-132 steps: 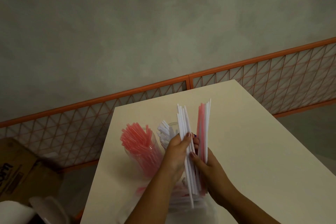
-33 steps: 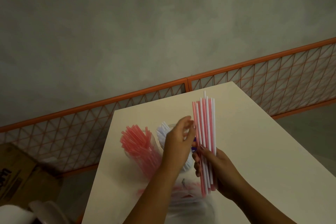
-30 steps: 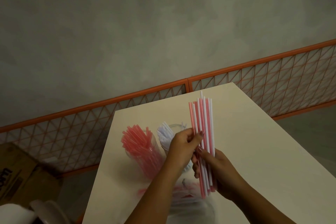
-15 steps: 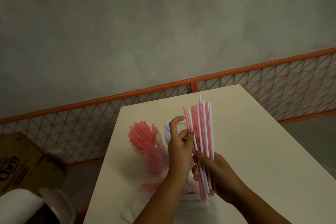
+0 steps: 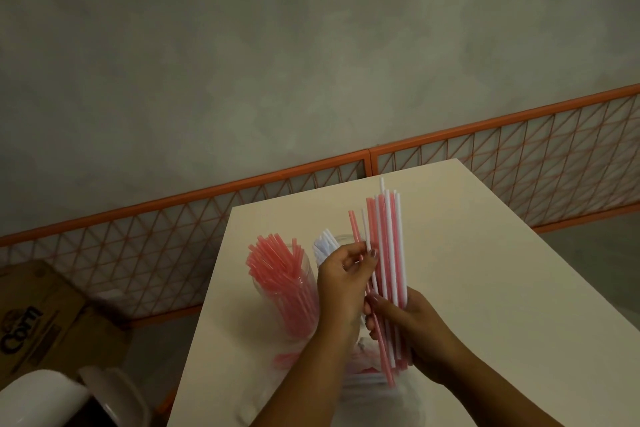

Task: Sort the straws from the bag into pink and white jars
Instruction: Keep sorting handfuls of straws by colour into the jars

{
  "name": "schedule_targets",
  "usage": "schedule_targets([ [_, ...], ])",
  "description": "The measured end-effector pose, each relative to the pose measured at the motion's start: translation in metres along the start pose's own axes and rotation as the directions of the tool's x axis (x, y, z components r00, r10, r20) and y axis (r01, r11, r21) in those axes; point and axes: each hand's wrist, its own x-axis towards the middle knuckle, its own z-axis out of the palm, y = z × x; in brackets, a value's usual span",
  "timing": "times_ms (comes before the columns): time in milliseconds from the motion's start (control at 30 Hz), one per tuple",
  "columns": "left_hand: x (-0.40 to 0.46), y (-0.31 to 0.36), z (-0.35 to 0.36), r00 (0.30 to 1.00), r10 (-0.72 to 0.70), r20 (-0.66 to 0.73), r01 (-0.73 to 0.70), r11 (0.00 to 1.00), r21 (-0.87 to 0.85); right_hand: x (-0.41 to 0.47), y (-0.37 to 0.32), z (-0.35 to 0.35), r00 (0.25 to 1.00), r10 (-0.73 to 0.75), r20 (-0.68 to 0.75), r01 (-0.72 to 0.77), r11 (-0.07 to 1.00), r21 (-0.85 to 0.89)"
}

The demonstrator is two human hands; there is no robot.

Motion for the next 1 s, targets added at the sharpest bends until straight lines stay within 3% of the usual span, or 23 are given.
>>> schedule_targets([
  [200, 0.009, 0.003, 0.001, 1.000, -0.001, -0.022, 0.001, 1.000, 0.006, 0.001, 0.001, 0.000, 1.000, -0.017, 0.025, 0.017, 1.000, 0.011],
  [333, 0.022, 0.023, -0.003, 0.994, 0.079, -0.071, -0.079, 0.997, 0.009, -0.002, 0.002, 0.001, 0.996, -0.035, 0.083, 0.037, 0.999, -0.017],
  [467, 0.034, 0.050, -0.010, 0.982, 0.129, -0.136, -0.141, 0.987, -0.078, -0.003, 0.004, 0.001, 0.995, -0.030, 0.093, 0.033, 0.999, -0.032],
  [633, 0.042, 0.076, -0.023, 0.934, 0.267, -0.239, -0.324, 0.914, -0.243, -0.003, 0.005, -0.002, 0.997, -0.030, 0.069, 0.032, 0.999, -0.015],
  [700, 0.040, 0.077, -0.025, 0.939, 0.274, -0.209, -0.323, 0.911, -0.256, -0.003, 0.006, -0.002, 0.998, -0.033, 0.059, 0.033, 0.999, -0.005],
  [767, 0.038, 0.070, -0.022, 0.969, 0.227, -0.092, -0.241, 0.953, -0.181, -0.002, 0.005, -0.001, 0.998, -0.037, 0.058, 0.037, 0.999, 0.004],
  [833, 0.035, 0.057, -0.016, 0.983, 0.182, 0.035, -0.183, 0.983, 0.035, -0.001, 0.004, 0.001, 0.998, -0.040, 0.056, 0.040, 0.999, 0.005],
  [900, 0.032, 0.043, -0.009, 0.975, 0.192, 0.108, -0.212, 0.952, 0.223, 0.000, 0.004, 0.002, 0.998, -0.041, 0.043, 0.041, 0.999, 0.005],
  [1000, 0.027, 0.029, -0.003, 0.958, 0.252, 0.135, -0.281, 0.915, 0.288, 0.002, 0.005, 0.000, 0.999, -0.034, 0.000, 0.034, 0.999, 0.011],
])
